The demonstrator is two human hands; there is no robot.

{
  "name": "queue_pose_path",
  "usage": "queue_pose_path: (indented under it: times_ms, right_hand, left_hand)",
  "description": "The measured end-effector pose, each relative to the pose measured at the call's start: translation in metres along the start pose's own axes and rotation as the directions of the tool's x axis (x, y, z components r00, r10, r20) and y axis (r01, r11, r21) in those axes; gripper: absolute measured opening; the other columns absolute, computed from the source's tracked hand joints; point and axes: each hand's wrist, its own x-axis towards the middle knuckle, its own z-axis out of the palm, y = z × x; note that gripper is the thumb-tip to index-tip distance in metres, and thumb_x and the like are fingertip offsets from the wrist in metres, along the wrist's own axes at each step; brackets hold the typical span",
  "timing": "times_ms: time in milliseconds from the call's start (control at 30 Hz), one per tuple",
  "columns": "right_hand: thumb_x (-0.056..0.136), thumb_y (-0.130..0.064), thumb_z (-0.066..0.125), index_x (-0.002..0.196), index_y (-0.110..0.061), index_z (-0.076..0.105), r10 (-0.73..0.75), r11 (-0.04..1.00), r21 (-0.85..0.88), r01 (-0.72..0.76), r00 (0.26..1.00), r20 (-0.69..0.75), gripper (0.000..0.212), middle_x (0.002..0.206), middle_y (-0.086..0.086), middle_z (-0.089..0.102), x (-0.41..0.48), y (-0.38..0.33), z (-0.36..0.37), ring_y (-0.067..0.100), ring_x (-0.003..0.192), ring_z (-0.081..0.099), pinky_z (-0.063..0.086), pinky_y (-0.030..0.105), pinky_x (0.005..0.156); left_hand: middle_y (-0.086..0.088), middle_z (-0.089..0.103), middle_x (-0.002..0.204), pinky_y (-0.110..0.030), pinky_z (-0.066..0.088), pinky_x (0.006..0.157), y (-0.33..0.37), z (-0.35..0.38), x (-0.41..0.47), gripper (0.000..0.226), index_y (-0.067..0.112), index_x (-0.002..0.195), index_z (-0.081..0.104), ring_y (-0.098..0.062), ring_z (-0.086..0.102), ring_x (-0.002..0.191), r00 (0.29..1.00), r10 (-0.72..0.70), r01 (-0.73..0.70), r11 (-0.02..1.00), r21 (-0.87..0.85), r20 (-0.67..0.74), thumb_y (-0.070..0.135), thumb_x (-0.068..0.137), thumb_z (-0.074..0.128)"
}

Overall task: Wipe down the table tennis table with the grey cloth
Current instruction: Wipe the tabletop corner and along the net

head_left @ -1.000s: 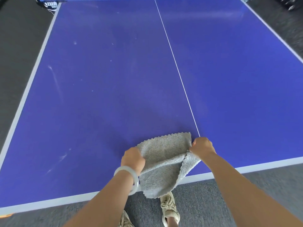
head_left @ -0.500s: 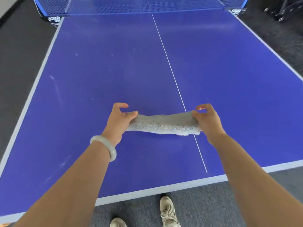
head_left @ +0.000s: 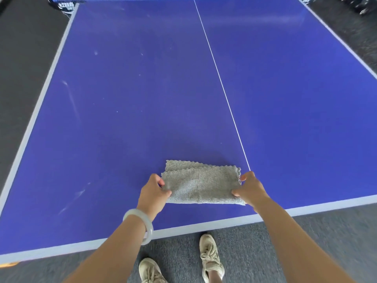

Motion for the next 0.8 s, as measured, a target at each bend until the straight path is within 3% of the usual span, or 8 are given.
queue_pose_path:
  times_ms: [167, 267, 400, 500, 600, 667, 733, 800]
  right_hand:
    - [0.085, 0.003, 0.058, 0.127, -0.007, 0.030, 0.056, 0.983, -0.178, -0.048, 0.998, 0.038, 0.051, 0.091, 0.003, 0.049, -0.002, -0.012, 0.007, 0.022, 0.080, 0.057, 0.043, 0.030, 0.059]
    - [0.084, -0.008, 0.067, 0.111, -0.008, 0.038, 0.055, 0.998, -0.018, -0.055, 0.998, -0.012, 0.040, 0.078, 0.002, 0.046, 0.005, -0.011, 0.007, 0.016, 0.065, 0.048, 0.039, 0.028, 0.052]
    - [0.086, -0.014, 0.067, 0.090, -0.015, 0.047, -0.012, 0.972, 0.225, 0.063, 0.975, -0.223, 0.021, 0.073, 0.001, 0.048, 0.015, -0.009, 0.009, 0.021, 0.064, 0.046, 0.031, 0.027, 0.049]
    - [0.089, -0.002, 0.058, 0.091, -0.021, 0.057, -0.102, 0.935, 0.300, 0.187, 0.955, -0.278, 0.019, 0.085, -0.001, 0.059, 0.016, -0.003, 0.014, 0.015, 0.068, 0.052, 0.037, 0.025, 0.051]
    - [0.092, 0.005, 0.046, 0.086, -0.029, 0.068, -0.184, 0.900, 0.307, 0.309, 0.908, -0.377, 0.041, 0.100, -0.003, 0.060, 0.013, 0.007, 0.013, 0.006, 0.073, 0.054, 0.040, 0.016, 0.054]
    - [0.097, 0.003, 0.044, 0.102, -0.025, 0.071, -0.218, 0.910, 0.244, 0.336, 0.886, -0.409, 0.040, 0.112, 0.001, 0.055, 0.011, 0.010, 0.012, 0.006, 0.076, 0.055, 0.040, 0.012, 0.058]
    - [0.097, 0.002, 0.043, 0.122, -0.016, 0.066, -0.209, 0.958, 0.103, 0.268, 0.896, -0.392, 0.039, 0.121, 0.007, 0.048, 0.007, 0.010, 0.016, 0.017, 0.088, 0.056, 0.047, 0.023, 0.071]
    - [0.090, 0.005, 0.051, 0.129, -0.012, 0.062, -0.327, 0.944, -0.203, 0.260, 0.818, -0.473, 0.044, 0.131, 0.012, 0.046, -0.002, 0.005, 0.023, 0.030, 0.112, 0.050, 0.046, 0.038, 0.094]
  left_hand:
    - [0.004, 0.062, 0.084, -0.012, 0.037, 0.046, 0.005, -0.003, 0.003, 0.024, 0.025, 0.109, 0.050, -0.009, 0.053, 0.066, 0.978, 0.208, -0.208, 0.978, 0.009, 0.018, 0.014, 0.091, 0.062]
    - [0.013, 0.055, 0.088, -0.008, 0.038, 0.049, 0.012, -0.009, 0.012, 0.029, 0.033, 0.108, 0.057, -0.005, 0.052, 0.067, 0.954, 0.279, -0.287, 0.956, 0.068, 0.109, 0.010, 0.091, 0.060]
    - [0.012, 0.045, 0.063, -0.013, 0.032, 0.041, 0.012, -0.011, 0.022, 0.039, 0.034, 0.102, 0.070, -0.005, 0.040, 0.045, 0.938, 0.291, -0.316, 0.940, 0.127, 0.187, 0.001, 0.090, 0.053]
    - [0.016, 0.056, 0.092, -0.009, 0.038, 0.055, 0.009, -0.010, 0.018, 0.037, 0.027, 0.114, 0.068, 0.000, 0.047, 0.057, 0.915, 0.368, -0.388, 0.915, 0.113, 0.166, 0.000, 0.093, 0.053]
    - [0.025, 0.054, 0.115, -0.003, 0.037, 0.070, 0.008, -0.009, 0.014, 0.039, 0.027, 0.129, 0.062, 0.000, 0.052, 0.071, 0.879, 0.464, -0.475, 0.873, 0.108, 0.113, 0.005, 0.097, 0.055]
    - [0.026, 0.046, 0.129, -0.004, 0.035, 0.081, 0.008, -0.007, 0.017, 0.047, 0.032, 0.141, 0.050, 0.002, 0.055, 0.087, 0.877, 0.468, -0.481, 0.861, 0.166, 0.112, 0.012, 0.099, 0.055]
    - [0.022, 0.036, 0.136, -0.018, 0.041, 0.086, 0.009, -0.004, 0.019, 0.056, 0.040, 0.149, 0.035, -0.004, 0.056, 0.096, 0.894, 0.428, -0.448, 0.858, 0.253, 0.134, 0.023, 0.100, 0.056]
    - [0.016, 0.032, 0.137, -0.029, 0.049, 0.083, 0.010, -0.002, 0.019, 0.062, 0.042, 0.152, 0.027, -0.011, 0.058, 0.091, 0.910, 0.387, -0.415, 0.847, 0.332, 0.150, 0.028, 0.100, 0.057]
